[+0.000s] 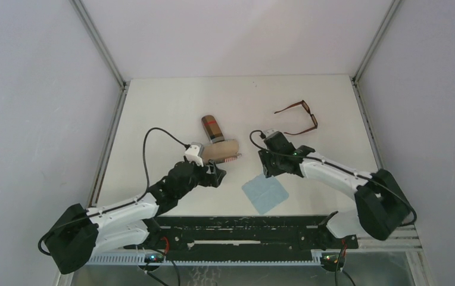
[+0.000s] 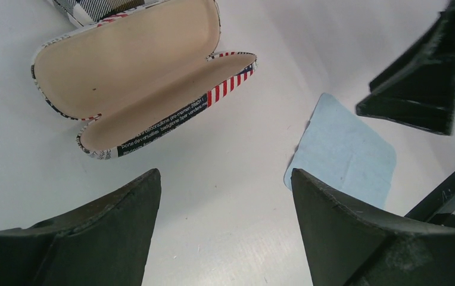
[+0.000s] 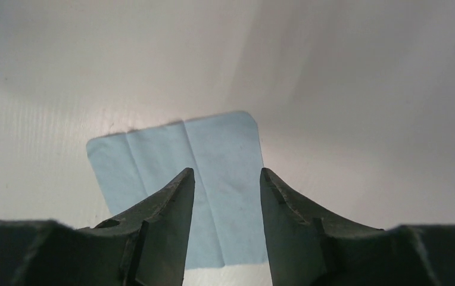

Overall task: Organize the sunglasses
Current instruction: Adjust the glasses cleaning cloth at the center of the board, then fold the glasses cleaning cloth at the center of the board.

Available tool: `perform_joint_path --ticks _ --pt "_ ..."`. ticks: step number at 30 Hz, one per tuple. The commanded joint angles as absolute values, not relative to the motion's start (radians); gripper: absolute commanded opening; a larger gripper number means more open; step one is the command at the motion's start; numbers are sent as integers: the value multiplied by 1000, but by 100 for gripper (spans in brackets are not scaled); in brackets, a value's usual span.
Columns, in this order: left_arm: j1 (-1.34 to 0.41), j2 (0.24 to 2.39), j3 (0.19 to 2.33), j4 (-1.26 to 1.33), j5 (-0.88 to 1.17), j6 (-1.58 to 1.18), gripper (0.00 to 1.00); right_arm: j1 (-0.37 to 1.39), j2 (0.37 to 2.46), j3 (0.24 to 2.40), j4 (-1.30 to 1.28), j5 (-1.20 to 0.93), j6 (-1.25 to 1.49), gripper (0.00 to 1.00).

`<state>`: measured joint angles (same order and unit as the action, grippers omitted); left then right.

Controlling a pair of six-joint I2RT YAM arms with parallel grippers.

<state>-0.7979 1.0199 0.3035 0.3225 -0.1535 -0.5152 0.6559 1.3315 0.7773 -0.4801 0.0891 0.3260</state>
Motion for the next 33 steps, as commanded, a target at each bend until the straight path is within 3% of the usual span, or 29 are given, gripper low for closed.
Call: perform_joint_path --ticks 1,9,19,26,33 --pt "-792 953 341 300 -173 -524 84 646 1466 881 -462 56 159 45" --pt "-792 841 302 248 -209 -519 84 623 1624 983 -519 25 52 45" --pt "-792 847 313 245 -197 -515 83 606 1717 1028 -568 -15 13 41" --pt "-793 841 311 236 -196 -513 83 601 1756 1034 -611 -42 36 26" --pt "-792 832 305 217 -214 -517 84 561 1724 1004 -607 -3 126 5"
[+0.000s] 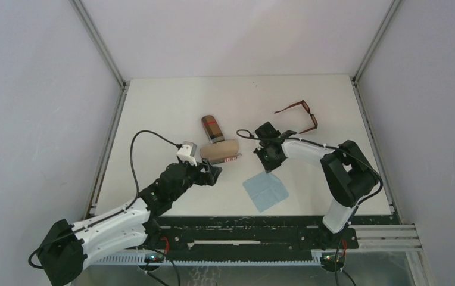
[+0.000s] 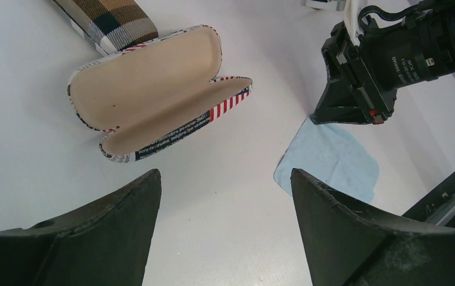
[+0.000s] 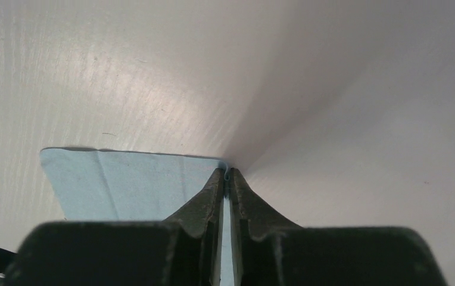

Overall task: Organize the sunglasses
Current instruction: Fold the glasses cleaning cloth at the center of the board.

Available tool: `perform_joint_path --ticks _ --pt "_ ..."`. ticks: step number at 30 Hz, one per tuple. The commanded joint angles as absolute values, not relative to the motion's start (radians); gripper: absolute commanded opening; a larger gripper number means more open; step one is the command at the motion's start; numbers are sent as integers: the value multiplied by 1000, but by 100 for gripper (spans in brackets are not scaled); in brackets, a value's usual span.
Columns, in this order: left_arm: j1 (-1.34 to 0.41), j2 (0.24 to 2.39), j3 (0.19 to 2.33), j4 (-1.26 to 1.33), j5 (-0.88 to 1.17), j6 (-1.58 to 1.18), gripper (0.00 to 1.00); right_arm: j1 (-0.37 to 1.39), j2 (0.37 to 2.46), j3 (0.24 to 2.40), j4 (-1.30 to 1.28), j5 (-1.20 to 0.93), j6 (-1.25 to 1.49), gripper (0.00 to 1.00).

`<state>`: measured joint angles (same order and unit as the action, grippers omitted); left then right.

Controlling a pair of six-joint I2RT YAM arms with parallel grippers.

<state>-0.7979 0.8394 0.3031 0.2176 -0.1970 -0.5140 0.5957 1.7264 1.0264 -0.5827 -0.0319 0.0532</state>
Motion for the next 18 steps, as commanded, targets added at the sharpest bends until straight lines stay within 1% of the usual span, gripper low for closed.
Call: perform_joint_path --ticks 1,2,5,10,15,18 --pt "-792 845 311 212 -213 -514 85 546 1710 998 -600 5 156 2" --pt "-792 861 321 208 -207 -509 85 530 1695 993 -595 1 181 0" --pt "-792 941 375 200 -184 -487 86 486 1655 975 -585 -30 257 0" --pt "-793 1165 534 197 -120 -462 84 457 1599 907 -553 -76 376 0" --pt "-802 1356 692 194 -49 -448 84 445 1581 829 -502 -89 421 0" --pt "-834 1466 791 168 -18 -421 77 427 1562 800 -473 -88 441 0"
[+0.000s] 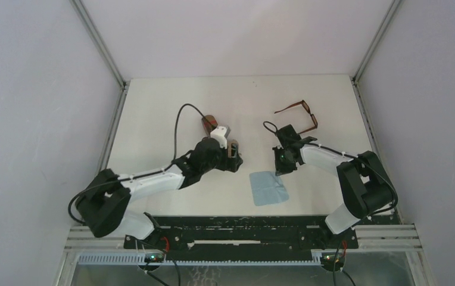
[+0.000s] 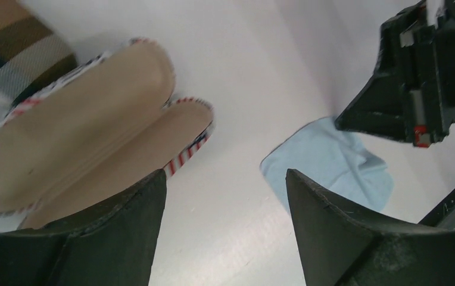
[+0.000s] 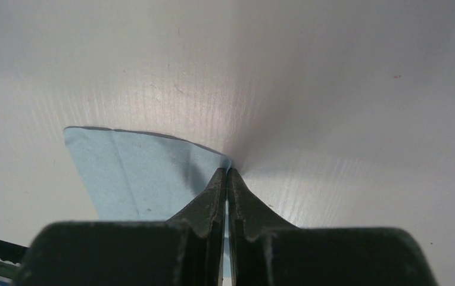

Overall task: Organize the sunglasses
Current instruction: Fold the glasses cleaning cloth at the center of the board.

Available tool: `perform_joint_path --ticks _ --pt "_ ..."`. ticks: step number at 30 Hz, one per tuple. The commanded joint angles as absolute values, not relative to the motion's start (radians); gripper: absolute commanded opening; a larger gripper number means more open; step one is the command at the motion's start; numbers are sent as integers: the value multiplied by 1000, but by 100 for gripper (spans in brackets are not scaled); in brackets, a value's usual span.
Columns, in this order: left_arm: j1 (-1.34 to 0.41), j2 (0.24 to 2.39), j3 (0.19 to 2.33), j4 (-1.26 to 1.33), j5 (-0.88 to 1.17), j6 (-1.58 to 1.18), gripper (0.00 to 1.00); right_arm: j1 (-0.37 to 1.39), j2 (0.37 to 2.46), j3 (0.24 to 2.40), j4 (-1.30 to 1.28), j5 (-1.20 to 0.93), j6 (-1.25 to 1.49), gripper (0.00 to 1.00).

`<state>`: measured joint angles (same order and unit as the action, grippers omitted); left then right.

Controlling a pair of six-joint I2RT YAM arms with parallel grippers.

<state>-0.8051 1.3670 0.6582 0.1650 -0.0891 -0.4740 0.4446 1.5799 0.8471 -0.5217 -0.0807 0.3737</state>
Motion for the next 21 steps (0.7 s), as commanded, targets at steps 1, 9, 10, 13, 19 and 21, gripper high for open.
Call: perform_joint_path --ticks 1,9,10,13,19,21 --pt "-845 1500 824 151 -10 -410 74 419 1552 791 -465 -87 448 0" --pt "-918 1655 954 77 -9 -377 68 337 1468 742 -454 -88 453 0" --pt "-923 1674 969 71 -11 -376 68 332 1467 740 -457 -90 448 0" --pt "-935 1727 1012 58 -16 -372 67 327 1471 734 -454 -103 442 0" --pt "-939 1798 1071 45 -13 -342 56 325 1479 727 -440 -123 431 0" --pt "-939 1811 1083 35 -12 -329 55 323 1479 727 -440 -123 427 0"
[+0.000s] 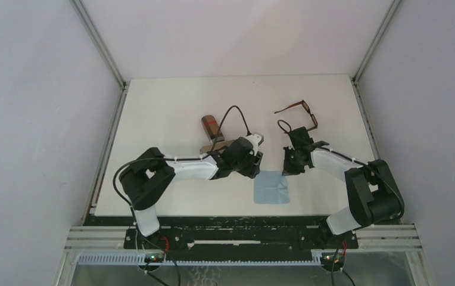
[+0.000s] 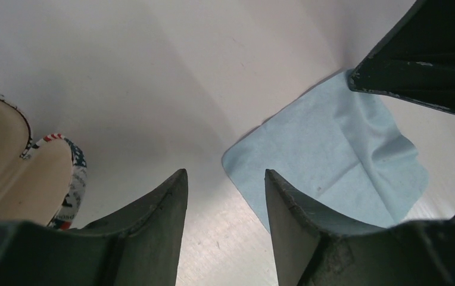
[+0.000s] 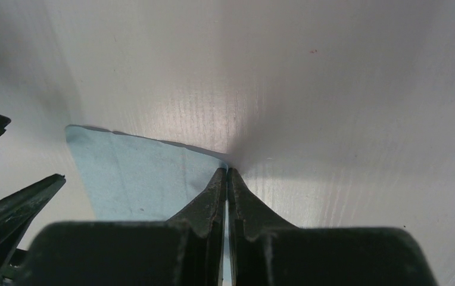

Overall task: Organize the sunglasses
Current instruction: Fold the glasses cleaning cloth at the center of the board.

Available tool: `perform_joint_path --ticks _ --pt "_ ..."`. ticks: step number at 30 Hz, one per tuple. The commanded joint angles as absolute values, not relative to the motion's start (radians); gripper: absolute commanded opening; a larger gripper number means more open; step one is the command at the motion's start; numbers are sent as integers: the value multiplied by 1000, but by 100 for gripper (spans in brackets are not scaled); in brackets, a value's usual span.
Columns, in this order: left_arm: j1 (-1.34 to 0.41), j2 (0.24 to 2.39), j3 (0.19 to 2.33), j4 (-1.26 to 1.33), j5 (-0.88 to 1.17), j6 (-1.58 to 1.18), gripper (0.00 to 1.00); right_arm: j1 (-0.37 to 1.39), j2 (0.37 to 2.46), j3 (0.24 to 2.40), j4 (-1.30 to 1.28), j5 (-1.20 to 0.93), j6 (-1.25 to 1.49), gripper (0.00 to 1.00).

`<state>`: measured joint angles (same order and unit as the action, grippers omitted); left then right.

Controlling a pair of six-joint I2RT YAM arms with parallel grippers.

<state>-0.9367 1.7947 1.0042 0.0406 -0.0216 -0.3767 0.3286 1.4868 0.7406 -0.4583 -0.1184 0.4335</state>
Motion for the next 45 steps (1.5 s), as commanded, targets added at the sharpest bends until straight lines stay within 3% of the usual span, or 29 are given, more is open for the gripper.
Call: perform_joint_path --ticks 1,11,24,31,34,45 --pt "-940 1817 1087 29 -13 -323 54 323 1478 727 -439 -124 427 0" --pt "-973 1884 1135 -13 -33 -284 54 319 1483 727 -435 -132 419 0" --pt "-1028 1926 1135 -74 -97 -247 36 318 1475 728 -443 -128 412 0" --pt "-1033 1926 1096 -58 -112 -249 17 315 1468 727 -441 -130 407 0" --pt "-1032 1914 1089 -52 -137 -244 1 320 1454 724 -434 -126 400 0" --pt "-976 1839 1134 -60 -177 -160 0 336 1404 729 -330 -106 387 0"
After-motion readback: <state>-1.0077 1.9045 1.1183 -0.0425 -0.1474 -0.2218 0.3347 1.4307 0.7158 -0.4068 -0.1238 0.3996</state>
